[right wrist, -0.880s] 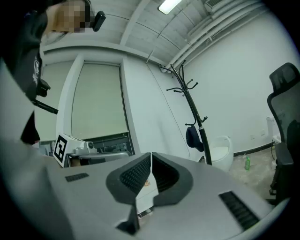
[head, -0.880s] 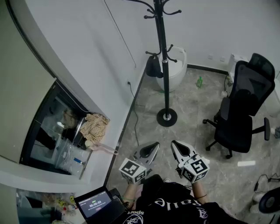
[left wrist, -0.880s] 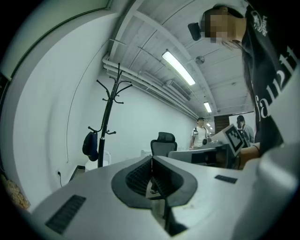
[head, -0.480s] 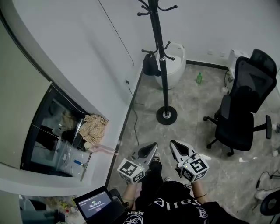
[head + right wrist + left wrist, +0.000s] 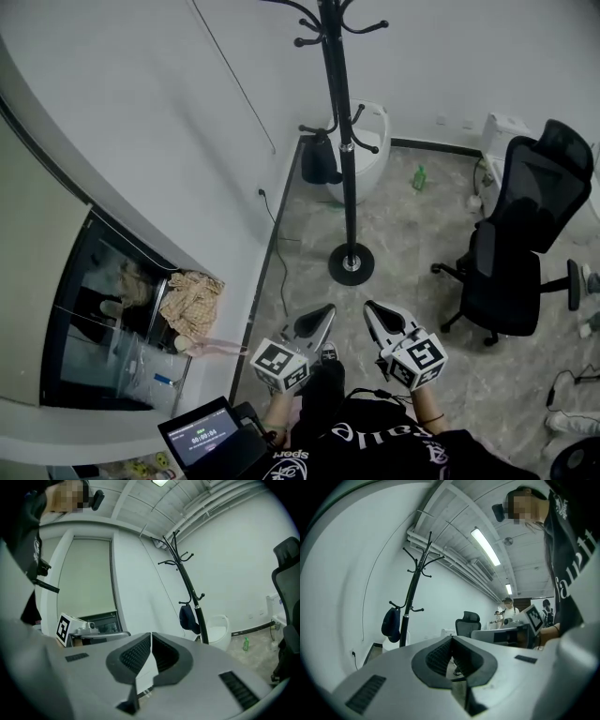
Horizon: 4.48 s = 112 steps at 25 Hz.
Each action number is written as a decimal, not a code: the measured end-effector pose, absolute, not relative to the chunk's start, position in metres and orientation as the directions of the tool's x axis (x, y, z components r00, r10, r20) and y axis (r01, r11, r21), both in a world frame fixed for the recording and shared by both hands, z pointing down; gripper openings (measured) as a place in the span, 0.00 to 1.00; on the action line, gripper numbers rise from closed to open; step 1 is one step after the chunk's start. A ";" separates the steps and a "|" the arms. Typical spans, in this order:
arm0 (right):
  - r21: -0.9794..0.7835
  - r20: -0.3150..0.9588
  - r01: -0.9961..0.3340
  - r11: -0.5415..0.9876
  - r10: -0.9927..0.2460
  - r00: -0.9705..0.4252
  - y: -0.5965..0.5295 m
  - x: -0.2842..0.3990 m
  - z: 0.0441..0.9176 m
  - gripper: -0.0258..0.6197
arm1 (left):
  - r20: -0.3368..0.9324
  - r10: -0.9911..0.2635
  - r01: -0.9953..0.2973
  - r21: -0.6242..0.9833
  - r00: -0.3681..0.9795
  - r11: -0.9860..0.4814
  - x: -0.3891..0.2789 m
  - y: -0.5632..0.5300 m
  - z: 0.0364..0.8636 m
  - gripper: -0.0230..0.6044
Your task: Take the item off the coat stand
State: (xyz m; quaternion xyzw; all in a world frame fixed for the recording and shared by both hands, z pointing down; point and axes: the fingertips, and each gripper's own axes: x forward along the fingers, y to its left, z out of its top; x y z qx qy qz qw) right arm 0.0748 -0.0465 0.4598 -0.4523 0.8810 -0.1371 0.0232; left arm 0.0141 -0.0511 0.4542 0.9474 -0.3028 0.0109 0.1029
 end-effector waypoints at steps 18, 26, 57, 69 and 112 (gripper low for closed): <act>-0.229 0.102 -0.828 0.511 -0.834 -0.543 -0.221 0.003 0.454 0.07 | 0.046 -0.572 -0.568 0.204 0.819 -0.797 -0.065 -0.243 0.449 0.04; -0.243 0.135 -0.834 0.496 -0.834 -0.535 -0.249 -0.002 0.464 0.07 | 0.064 -0.552 -0.548 0.257 0.832 -0.796 -0.067 -0.279 0.467 0.04; -0.219 0.157 -0.731 0.646 -0.716 -0.680 -0.435 0.035 0.454 0.07 | 0.242 -0.555 -0.591 0.113 0.796 -0.798 0.008 -0.550 0.513 0.47; -0.225 0.156 -0.738 0.636 -0.724 -0.672 -0.461 0.062 0.465 0.07 | 0.322 -0.463 -0.518 0.105 0.826 -0.849 0.034 -0.572 0.539 0.09; -0.258 0.158 -0.720 0.644 -0.707 -0.689 -0.366 -0.014 0.473 0.07 | 0.159 -0.680 -0.684 0.353 0.716 -0.638 -0.125 -0.424 0.506 0.05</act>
